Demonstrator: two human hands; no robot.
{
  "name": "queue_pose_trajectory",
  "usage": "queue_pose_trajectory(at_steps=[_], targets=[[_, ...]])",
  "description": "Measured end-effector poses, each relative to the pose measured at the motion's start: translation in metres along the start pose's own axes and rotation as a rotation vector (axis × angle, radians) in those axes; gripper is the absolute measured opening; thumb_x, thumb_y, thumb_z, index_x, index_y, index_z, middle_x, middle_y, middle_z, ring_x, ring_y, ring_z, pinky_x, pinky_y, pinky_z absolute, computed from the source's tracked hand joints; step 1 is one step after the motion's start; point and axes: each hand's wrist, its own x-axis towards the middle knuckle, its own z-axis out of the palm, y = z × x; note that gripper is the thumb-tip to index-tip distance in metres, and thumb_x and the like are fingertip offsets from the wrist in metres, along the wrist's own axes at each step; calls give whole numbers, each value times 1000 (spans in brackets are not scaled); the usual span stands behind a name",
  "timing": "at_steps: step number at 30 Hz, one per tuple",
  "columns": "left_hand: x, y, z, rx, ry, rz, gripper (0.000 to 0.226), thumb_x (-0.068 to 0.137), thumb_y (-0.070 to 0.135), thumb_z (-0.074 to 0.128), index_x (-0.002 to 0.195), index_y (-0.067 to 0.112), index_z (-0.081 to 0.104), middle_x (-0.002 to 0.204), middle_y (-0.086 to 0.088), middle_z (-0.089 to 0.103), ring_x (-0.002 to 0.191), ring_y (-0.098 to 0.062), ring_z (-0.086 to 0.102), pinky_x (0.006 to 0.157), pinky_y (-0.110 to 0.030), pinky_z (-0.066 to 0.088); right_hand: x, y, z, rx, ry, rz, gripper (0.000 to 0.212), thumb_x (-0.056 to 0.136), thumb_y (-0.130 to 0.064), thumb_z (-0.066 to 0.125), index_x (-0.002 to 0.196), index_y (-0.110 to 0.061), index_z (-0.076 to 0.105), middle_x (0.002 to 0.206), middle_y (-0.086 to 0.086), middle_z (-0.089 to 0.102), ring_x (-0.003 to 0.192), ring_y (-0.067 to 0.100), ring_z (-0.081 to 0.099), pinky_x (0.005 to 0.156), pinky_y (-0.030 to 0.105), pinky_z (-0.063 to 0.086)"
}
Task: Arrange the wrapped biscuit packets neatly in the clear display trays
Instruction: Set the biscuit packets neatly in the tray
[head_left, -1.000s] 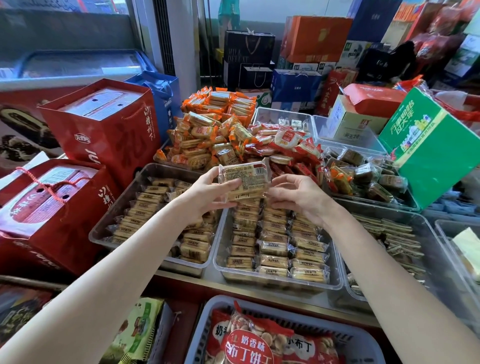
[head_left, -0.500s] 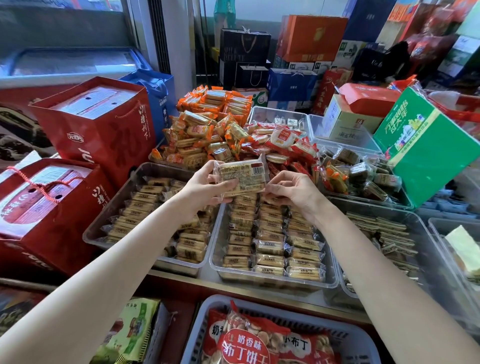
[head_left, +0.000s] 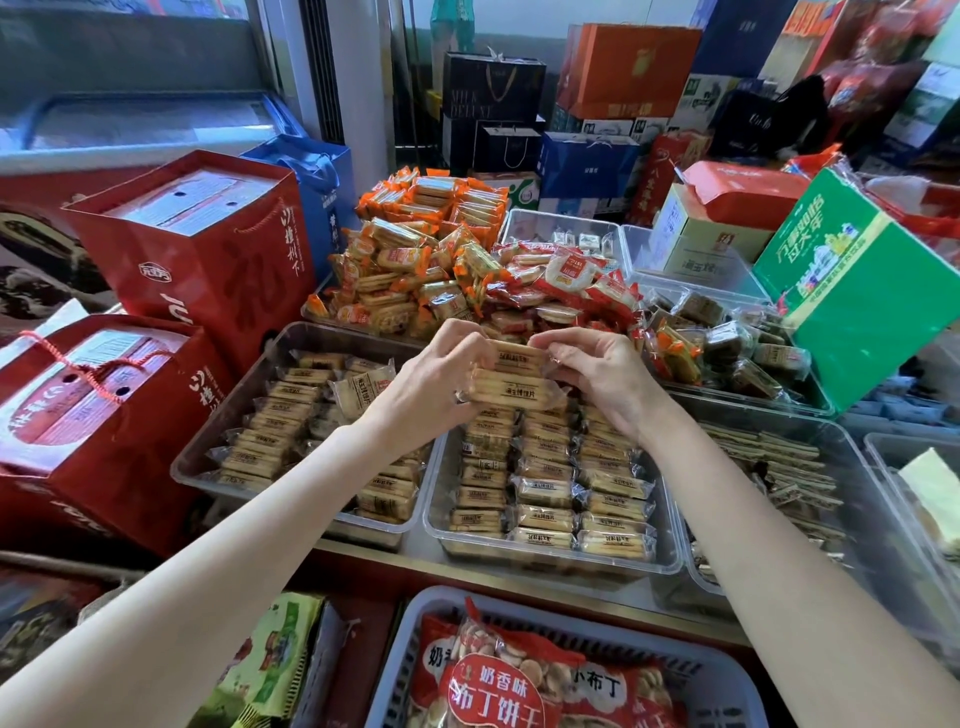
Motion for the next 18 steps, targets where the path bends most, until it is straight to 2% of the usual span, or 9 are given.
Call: queue_pose_trajectory(at_steps=[3, 6, 9, 11, 13, 15, 17, 18], targets=[[0, -6, 2, -168, 14, -107, 45, 72, 11, 79, 104, 19, 48, 113, 4, 42, 98, -18, 53, 81, -38, 54, 0, -1, -3, 28, -54, -17, 28, 91, 9, 47, 94, -8, 70, 97, 8, 70, 93, 16, 65, 89, 27, 53], [2, -8, 1, -299, 7, -184, 39, 74, 10, 77, 105, 13, 52, 110, 5, 43, 103, -12, 50, 88, -34, 52, 0, 1, -1, -73, -6, -97, 21, 85, 6, 61, 93, -11, 71, 96, 6, 71, 92, 13, 67, 86, 24, 53], [6, -6, -3, -440, -80, -267, 41, 75, 10, 76, 97, 29, 47, 114, 4, 50, 104, -19, 57, 84, -29, 53, 1, 1, 4, -174, 161, -206, 13, 76, 0, 73, 78, -13, 71, 82, -1, 70, 75, 4, 67, 72, 16, 53], [8, -4, -6, -594, -116, -385, 41, 76, 8, 75, 95, 27, 44, 113, -1, 56, 96, -17, 63, 71, -22, 55, 4, 1, 5, -237, 219, -235, 13, 77, -5, 74, 73, -16, 69, 81, 4, 71, 77, 14, 68, 73, 28, 56], [9, -3, -10, -705, -121, -486, 39, 78, 4, 72, 101, 15, 43, 106, 1, 55, 85, -11, 64, 61, -18, 52, 8, -1, 4, -365, 230, -257, 17, 80, -6, 72, 72, -19, 65, 83, 9, 71, 77, 22, 67, 74, 38, 57], [7, -6, -13, -827, -152, -549, 44, 76, 8, 76, 106, 12, 44, 106, -2, 57, 84, -17, 67, 63, -23, 53, 10, -4, 5, -433, 217, -239, 21, 83, -6, 69, 73, -21, 61, 79, 7, 68, 75, 23, 64, 74, 39, 57], [5, -11, -16, -950, -185, -576, 48, 70, 18, 80, 107, 17, 48, 106, -3, 63, 89, -20, 68, 71, -33, 56, 10, -7, 5, -363, 167, -181, 17, 86, -6, 66, 77, -20, 61, 77, 4, 65, 76, 20, 61, 77, 38, 55], [4, -12, -16, -997, -192, -594, 47, 69, 18, 80, 106, 18, 50, 105, -3, 64, 89, -19, 68, 72, -31, 57, 10, -8, 4, -298, 123, -132, 13, 87, -6, 64, 80, -17, 62, 79, 4, 65, 76, 18, 61, 79, 36, 55]])
